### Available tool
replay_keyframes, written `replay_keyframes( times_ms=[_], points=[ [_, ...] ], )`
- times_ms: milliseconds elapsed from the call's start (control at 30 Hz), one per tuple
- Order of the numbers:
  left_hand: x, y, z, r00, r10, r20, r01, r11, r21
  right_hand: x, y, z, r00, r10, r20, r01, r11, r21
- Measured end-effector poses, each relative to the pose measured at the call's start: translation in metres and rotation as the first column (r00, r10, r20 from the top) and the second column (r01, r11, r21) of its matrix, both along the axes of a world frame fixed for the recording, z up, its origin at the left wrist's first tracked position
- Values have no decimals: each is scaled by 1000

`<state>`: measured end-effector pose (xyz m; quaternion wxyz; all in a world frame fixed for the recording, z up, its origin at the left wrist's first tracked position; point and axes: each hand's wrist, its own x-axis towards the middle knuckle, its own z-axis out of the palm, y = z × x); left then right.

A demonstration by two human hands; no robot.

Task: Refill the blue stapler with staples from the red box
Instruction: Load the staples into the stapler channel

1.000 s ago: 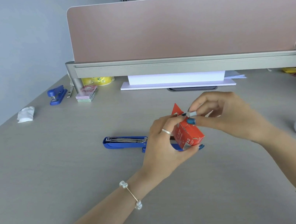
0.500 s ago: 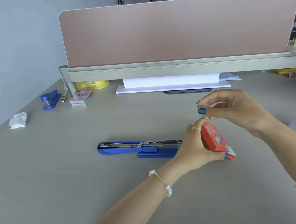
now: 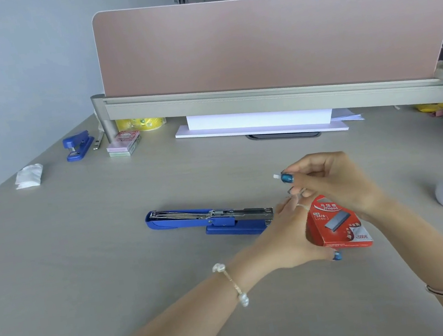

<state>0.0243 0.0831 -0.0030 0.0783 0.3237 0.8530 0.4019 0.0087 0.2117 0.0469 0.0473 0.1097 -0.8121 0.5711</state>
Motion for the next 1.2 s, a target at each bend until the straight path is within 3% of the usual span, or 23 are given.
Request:
replay_keyframes(
  times_ms=[233, 433, 567, 1200],
  points=[
    [-6, -97, 27, 956, 226, -188, -205, 971, 126, -3, -12, -23, 991, 61, -120, -20, 948, 317],
    [-30, -138, 10, 868, 365, -337, -386, 922, 5, -3, -20, -41, 985, 78, -153, -15, 925, 379],
    [-35, -146, -3, 845, 422, -328, -458, 888, -36, -3, -21, -42, 979, 94, -182, -13, 915, 402],
    [-33, -149, -8, 847, 479, -232, -492, 870, -2, -1, -21, -41, 964, 116, -241, -1, 903, 429]
  ],
)
